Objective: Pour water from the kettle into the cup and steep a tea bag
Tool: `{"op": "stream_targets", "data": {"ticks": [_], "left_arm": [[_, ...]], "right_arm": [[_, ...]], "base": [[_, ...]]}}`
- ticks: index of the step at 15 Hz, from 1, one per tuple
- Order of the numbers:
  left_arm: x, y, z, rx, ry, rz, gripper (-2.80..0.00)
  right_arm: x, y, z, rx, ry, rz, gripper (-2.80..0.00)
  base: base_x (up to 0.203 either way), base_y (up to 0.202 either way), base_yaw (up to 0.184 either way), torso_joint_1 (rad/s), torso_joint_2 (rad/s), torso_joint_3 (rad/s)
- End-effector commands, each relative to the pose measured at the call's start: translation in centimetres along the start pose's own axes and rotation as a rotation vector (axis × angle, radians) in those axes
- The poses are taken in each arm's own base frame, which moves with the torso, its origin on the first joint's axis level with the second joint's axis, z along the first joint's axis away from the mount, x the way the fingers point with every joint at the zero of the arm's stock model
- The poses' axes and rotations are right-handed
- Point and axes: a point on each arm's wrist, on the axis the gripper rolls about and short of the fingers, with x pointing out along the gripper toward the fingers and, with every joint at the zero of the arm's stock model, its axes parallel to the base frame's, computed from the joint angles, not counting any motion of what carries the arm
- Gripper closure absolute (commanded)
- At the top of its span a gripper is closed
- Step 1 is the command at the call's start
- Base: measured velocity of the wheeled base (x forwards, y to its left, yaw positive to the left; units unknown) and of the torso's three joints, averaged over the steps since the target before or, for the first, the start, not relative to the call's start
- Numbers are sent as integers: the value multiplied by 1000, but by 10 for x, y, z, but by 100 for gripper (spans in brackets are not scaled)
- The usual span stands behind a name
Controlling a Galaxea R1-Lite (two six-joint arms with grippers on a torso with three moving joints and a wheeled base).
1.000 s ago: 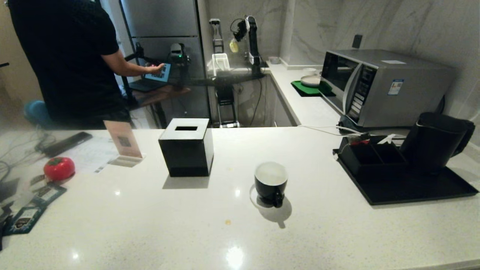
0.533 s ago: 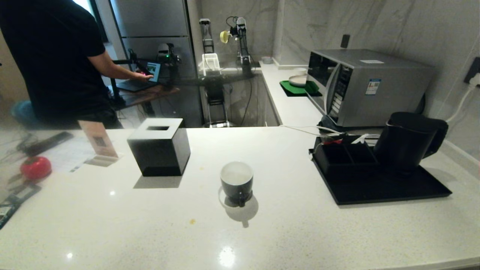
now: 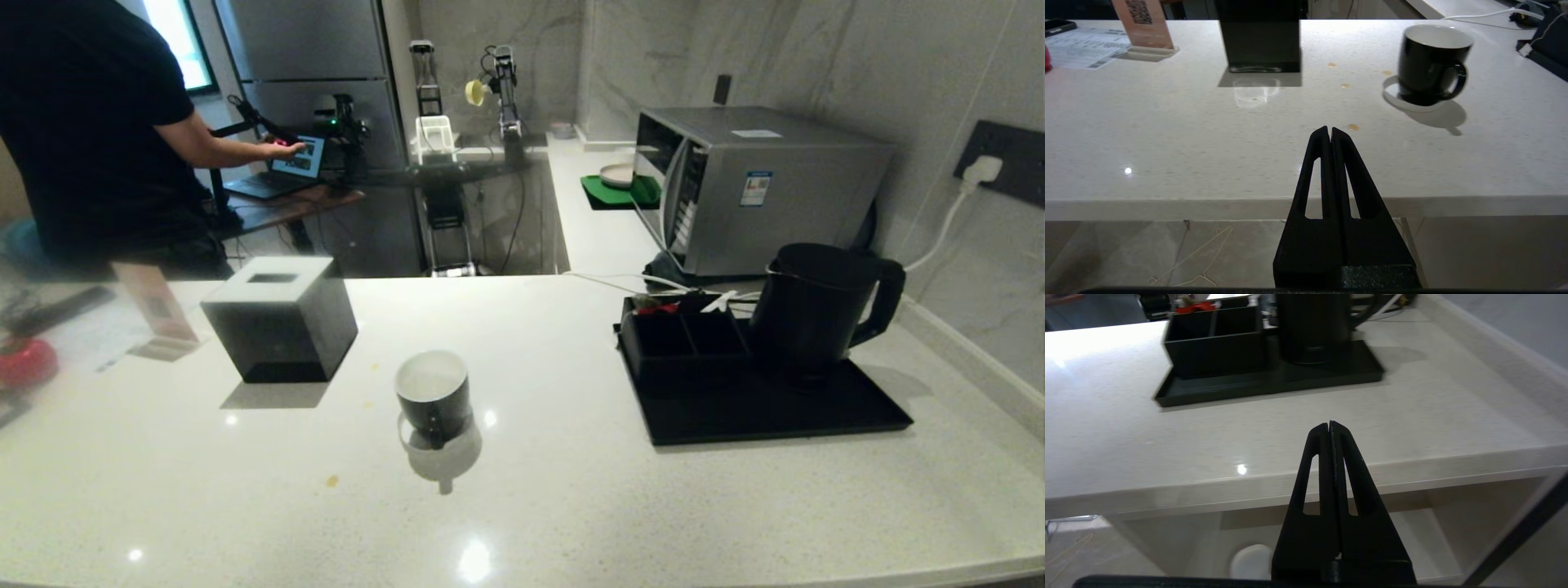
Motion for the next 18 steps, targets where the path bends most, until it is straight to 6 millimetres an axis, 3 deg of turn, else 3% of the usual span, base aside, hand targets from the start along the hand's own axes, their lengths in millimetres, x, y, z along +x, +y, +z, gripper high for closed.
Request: {"op": "stream_targets", "data": {"ticks": [1, 9, 18], "left_arm": [[0, 0, 0, -1, -1, 0, 0], [0, 0, 0, 1, 1, 0, 0], [0, 0, 0, 1, 1, 0, 0]], "right_arm": [[0, 0, 0, 0, 1, -1, 0], [0, 0, 0, 0, 1, -1, 0], [0, 0, 0, 0, 1, -1, 0]], "base": [[0, -195, -1, 5, 0, 2], [0, -186, 1, 2, 2, 2], [0, -9, -1, 0, 0, 0]]}}
